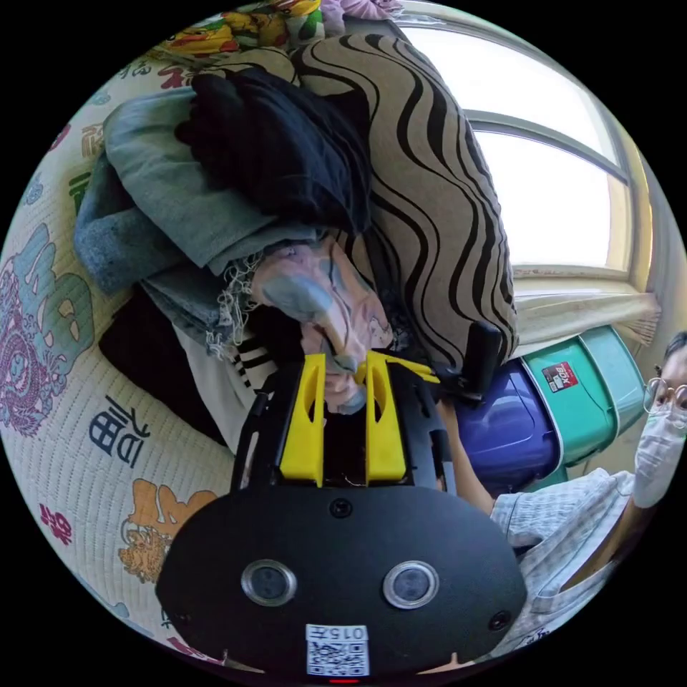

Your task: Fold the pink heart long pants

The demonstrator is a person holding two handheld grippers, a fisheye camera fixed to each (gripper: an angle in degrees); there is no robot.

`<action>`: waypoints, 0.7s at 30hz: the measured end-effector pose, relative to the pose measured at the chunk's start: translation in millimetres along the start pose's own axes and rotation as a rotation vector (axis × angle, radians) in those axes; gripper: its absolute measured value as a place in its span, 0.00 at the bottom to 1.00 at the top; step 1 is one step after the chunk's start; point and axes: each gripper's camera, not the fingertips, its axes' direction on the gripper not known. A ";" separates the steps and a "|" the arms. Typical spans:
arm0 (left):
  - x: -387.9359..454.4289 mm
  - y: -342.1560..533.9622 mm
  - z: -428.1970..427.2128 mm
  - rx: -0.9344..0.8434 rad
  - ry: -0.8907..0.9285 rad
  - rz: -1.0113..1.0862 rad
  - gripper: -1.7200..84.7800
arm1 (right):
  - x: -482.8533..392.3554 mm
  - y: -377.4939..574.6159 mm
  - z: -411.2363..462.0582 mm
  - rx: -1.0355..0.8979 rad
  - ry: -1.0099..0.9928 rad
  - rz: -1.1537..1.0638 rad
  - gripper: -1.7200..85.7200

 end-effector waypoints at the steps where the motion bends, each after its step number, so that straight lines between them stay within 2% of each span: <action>1: 6.2 11.2 3.0 0.004 0.001 0.007 0.12 | 1.5 5.8 2.4 0.003 -0.021 0.021 0.06; 3: 18.4 33.2 2.2 0.023 -0.003 0.022 0.12 | 2.6 19.7 0.2 0.036 -0.058 0.040 0.05; 7: 51.0 105.3 -12.2 0.037 -0.006 0.054 0.14 | -14.3 73.4 -49.1 0.258 -0.274 0.008 0.04; 10: 90.8 163.8 -28.6 0.065 -0.088 0.124 0.19 | -50.9 112.4 -93.6 0.434 -0.533 -0.107 0.04; 12: 123.2 197.4 -43.0 0.133 -0.079 0.188 0.20 | -78.8 128.8 -106.0 0.487 -0.723 -0.172 0.04; 14: 160.0 231.7 -64.0 0.226 -0.061 0.276 0.18 | -122.7 145.0 -104.3 0.494 -0.973 -0.235 0.05; 16: 203.4 281.0 -100.1 0.304 -0.082 0.354 0.07 | -152.3 159.5 -98.7 0.506 -1.109 -0.251 0.05; 18: 230.0 321.0 -131.5 0.345 -0.131 0.351 0.06 | -174.8 178.5 -92.3 0.539 -1.158 -0.205 0.05; 21: 277.2 396.0 -193.8 0.417 -0.238 0.385 0.05 | -212.0 216.0 -83.1 0.574 -1.116 -0.138 0.06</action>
